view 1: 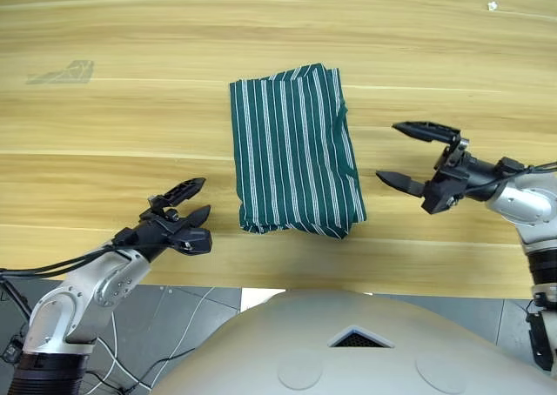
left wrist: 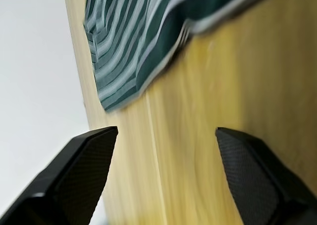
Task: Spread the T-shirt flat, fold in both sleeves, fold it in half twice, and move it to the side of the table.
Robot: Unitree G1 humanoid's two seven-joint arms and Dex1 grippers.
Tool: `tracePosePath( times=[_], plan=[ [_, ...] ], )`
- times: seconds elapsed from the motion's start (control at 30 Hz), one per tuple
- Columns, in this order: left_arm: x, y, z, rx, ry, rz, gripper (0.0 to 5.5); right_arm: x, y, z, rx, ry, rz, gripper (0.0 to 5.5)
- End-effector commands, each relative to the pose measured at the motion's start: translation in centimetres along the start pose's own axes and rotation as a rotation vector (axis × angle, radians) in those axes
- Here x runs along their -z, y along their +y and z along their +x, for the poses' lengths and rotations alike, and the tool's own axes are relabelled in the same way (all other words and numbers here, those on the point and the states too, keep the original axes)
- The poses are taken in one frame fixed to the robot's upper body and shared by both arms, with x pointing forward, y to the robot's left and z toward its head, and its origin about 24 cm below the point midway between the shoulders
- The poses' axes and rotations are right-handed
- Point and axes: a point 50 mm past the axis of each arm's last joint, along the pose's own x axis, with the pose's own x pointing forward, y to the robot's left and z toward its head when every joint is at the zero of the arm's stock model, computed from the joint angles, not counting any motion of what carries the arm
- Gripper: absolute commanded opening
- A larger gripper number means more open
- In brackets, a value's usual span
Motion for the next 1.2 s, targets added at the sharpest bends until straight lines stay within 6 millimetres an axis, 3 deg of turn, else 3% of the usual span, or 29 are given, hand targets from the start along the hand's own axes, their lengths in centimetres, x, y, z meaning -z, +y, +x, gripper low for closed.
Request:
tracePosePath(
  times=[0.03,0.2,0.33,0.73,0.8,1.2],
  plan=[
    [-0.5,-0.7,0.2,0.067,-0.069,0.089,3.68,0.1,2.2,-0.8,-0.235,-0.013,-0.101,4.76],
    [-0.9,-1.0,2.0,0.066,-0.154,0.149,3.68,-0.7,4.5,0.9,-0.324,-0.101,-0.062,4.76],
    [-0.8,-1.9,3.0,0.104,-0.200,0.178,3.68,-1.4,5.0,2.5,-0.342,-0.173,-0.018,4.76],
    [-0.8,-3.9,2.1,0.259,-0.274,0.218,3.68,-1.3,4.9,3.3,-0.368,-0.201,0.031,4.76],
    [-1.0,-4.1,2.1,0.276,-0.297,0.231,3.33,-1.1,4.8,3.3,-0.366,-0.196,0.034,4.80],
    [-1.4,-4.2,2.8,0.290,-0.344,0.268,0.94,-0.7,4.6,3.8,-0.357,-0.190,0.050,2.22]
  ],
)
